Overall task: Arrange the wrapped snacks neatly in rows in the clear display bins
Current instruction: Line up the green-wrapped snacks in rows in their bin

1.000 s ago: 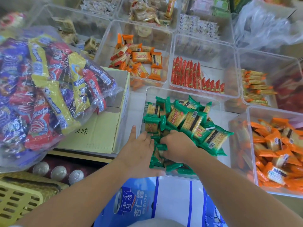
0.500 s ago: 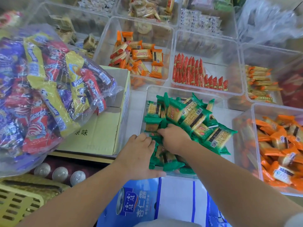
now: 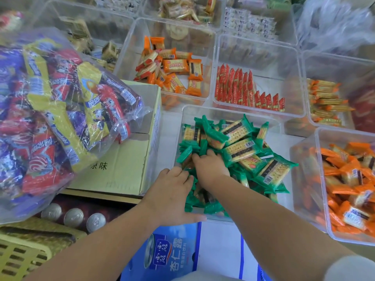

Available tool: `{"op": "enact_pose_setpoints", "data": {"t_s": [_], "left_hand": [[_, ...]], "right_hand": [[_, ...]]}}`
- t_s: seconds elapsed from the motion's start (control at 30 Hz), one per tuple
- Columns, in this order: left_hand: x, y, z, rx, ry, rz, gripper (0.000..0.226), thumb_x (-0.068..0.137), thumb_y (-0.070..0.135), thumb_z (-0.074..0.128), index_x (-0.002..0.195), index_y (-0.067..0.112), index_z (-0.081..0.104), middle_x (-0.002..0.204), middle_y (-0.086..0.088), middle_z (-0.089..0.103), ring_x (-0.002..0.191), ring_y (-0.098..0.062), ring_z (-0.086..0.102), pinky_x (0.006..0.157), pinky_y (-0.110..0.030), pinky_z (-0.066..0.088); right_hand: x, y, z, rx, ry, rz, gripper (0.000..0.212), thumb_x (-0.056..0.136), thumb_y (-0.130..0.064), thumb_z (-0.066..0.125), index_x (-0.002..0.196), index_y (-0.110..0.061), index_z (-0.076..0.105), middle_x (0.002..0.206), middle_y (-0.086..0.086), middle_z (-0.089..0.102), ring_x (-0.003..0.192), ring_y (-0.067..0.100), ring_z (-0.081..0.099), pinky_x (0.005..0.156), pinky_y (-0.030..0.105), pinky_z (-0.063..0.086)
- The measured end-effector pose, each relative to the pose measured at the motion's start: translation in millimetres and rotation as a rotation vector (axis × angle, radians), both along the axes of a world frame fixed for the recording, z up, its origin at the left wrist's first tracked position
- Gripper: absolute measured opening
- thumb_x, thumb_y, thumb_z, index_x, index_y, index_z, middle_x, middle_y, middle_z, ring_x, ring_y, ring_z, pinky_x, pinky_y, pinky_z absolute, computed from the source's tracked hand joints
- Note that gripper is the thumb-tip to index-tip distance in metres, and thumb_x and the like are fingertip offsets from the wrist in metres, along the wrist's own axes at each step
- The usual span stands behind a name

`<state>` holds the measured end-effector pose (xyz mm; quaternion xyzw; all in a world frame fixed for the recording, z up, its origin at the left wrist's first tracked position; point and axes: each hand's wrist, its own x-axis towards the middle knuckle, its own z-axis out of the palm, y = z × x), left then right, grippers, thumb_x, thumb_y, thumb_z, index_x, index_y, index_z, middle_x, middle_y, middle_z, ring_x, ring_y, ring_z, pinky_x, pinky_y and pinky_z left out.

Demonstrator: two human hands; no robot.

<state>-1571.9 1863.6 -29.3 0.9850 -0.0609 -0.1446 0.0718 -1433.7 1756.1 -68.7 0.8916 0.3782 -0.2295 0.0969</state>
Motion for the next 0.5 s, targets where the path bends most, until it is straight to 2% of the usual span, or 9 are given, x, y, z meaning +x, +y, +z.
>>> {"op": "enact_pose_setpoints", "data": {"t_s": [0.07,0.2,0.4,0.5], "left_hand": [[0.7,0.3,0.3,-0.004,0.002,0.002,0.124,0.071,0.1,0.011,0.133,0.005,0.061,0.122,-0.01,0.063,0.115,-0.03,0.046,0.093,-0.05,0.044],[2.7,0.7,0.6,-0.004,0.004,-0.002,0.125,0.071,0.1,0.01,0.135,0.005,0.058,0.124,-0.01,0.062,0.115,-0.03,0.047,0.095,-0.05,0.043],[1.8,1.4,-1.3,0.001,0.0,-0.004,0.127,0.07,0.1,0.008,0.138,0.005,0.056,0.127,-0.011,0.062,0.118,-0.03,0.048,0.096,-0.05,0.044],[1.5,1.4,-0.9,-0.002,-0.008,-0.006,0.125,0.07,0.1,0.009,0.135,0.005,0.057,0.125,-0.01,0.062,0.116,-0.029,0.048,0.095,-0.049,0.044]], "right_hand": [[4.9,3.7,0.6,-0.012,0.008,0.018,0.037,0.092,-0.014,0.05,0.128,-0.018,0.043,0.118,0.012,0.06,0.112,0.033,0.042,0.083,0.044,0.042],[8.9,2.2,1.9,-0.046,-0.005,0.089,0.047,0.092,-0.017,0.053,0.135,-0.025,0.037,0.118,0.009,0.059,0.112,0.032,0.042,0.078,0.041,0.041],[17.7,10.2,8.3,-0.117,0.055,0.026,0.051,0.096,-0.016,0.051,0.142,-0.031,0.034,0.124,0.017,0.045,0.112,0.035,0.045,0.084,0.05,0.055],[24.9,1.6,12.2,-0.084,0.064,0.115,0.043,0.097,-0.026,0.055,0.137,-0.029,0.04,0.122,0.014,0.05,0.111,0.035,0.049,0.085,0.05,0.056]]}}
